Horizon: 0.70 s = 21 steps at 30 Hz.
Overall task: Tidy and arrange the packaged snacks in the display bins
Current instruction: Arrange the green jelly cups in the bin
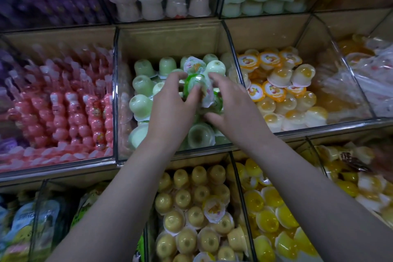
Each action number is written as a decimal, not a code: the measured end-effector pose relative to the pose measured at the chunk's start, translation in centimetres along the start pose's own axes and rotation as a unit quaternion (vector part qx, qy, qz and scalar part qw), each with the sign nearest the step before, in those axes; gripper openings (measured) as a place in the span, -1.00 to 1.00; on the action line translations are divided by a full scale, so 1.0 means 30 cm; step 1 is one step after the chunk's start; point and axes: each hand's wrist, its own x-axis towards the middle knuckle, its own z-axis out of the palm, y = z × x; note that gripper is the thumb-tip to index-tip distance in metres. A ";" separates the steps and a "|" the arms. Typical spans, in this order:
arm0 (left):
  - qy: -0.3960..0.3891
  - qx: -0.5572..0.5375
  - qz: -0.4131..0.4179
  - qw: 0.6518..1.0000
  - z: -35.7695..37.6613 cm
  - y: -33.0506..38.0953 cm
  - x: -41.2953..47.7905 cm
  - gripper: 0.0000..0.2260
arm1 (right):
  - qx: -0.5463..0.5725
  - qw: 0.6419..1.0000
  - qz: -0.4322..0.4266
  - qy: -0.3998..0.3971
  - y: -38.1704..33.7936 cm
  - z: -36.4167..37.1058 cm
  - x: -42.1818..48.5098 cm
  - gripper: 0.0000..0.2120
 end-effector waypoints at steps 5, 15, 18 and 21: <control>0.000 -0.007 0.098 0.995 0.037 0.002 -0.001 -0.65 | 0.127 0.991 0.033 0.033 0.013 -0.026 0.015 -0.34; -0.175 0.071 0.180 0.965 0.032 -0.030 0.032 -0.68 | -0.035 0.999 0.037 0.017 0.027 -0.015 0.030 -0.79; -0.167 0.078 0.169 0.968 0.020 -0.039 0.030 -0.46 | -0.030 0.997 0.045 0.050 0.013 -0.003 0.024 -0.71; -0.153 0.064 0.127 0.978 0.025 -0.027 0.026 -0.39 | 0.008 0.997 0.048 0.056 0.009 -0.003 0.017 -0.54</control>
